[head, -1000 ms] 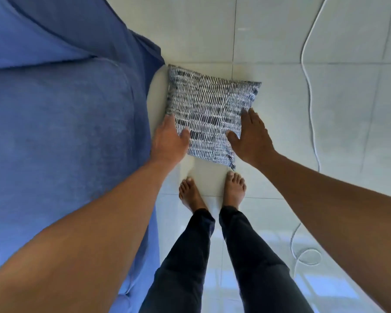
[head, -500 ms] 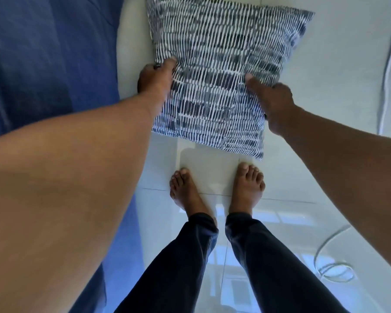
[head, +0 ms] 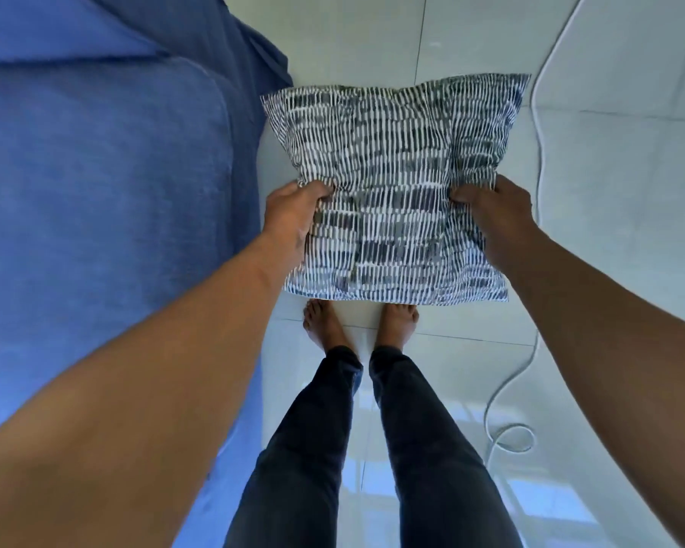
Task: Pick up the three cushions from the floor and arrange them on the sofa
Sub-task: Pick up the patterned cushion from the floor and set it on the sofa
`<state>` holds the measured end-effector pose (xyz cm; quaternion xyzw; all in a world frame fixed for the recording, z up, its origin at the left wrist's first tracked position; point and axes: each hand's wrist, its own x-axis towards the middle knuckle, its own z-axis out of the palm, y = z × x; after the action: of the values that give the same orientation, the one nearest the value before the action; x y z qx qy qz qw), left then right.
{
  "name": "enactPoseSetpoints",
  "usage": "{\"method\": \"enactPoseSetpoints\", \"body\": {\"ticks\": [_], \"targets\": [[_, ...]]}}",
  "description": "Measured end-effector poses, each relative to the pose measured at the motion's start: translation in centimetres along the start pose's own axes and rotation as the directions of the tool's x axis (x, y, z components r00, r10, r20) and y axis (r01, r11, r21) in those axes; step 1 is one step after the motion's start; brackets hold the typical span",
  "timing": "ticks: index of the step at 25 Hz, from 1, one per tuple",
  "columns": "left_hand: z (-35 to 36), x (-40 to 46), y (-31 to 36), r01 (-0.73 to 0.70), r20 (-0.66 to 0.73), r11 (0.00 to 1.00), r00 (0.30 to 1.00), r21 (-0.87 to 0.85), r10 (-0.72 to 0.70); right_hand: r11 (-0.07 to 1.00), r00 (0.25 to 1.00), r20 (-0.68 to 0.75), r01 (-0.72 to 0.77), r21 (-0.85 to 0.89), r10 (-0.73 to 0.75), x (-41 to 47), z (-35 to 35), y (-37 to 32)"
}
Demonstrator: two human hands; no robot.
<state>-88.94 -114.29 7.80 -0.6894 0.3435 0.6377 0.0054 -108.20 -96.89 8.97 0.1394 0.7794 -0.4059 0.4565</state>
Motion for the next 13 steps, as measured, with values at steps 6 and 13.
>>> {"method": "enactPoseSetpoints", "body": {"ticks": [6, 13], "targets": [[-4.7, -15.1, 6.6, -0.049, 0.052, 0.998, 0.997, -0.025, 0.05, 0.993, 0.992, 0.041, 0.116, 0.008, -0.116, -12.5, -3.7, -7.9], [-14.8, -26.2, 11.3, -0.186, 0.017, 0.964, 0.981, -0.189, 0.192, 0.97, 0.949, 0.2, 0.242, 0.028, -0.243, -24.7, -1.1, -15.9]]}}
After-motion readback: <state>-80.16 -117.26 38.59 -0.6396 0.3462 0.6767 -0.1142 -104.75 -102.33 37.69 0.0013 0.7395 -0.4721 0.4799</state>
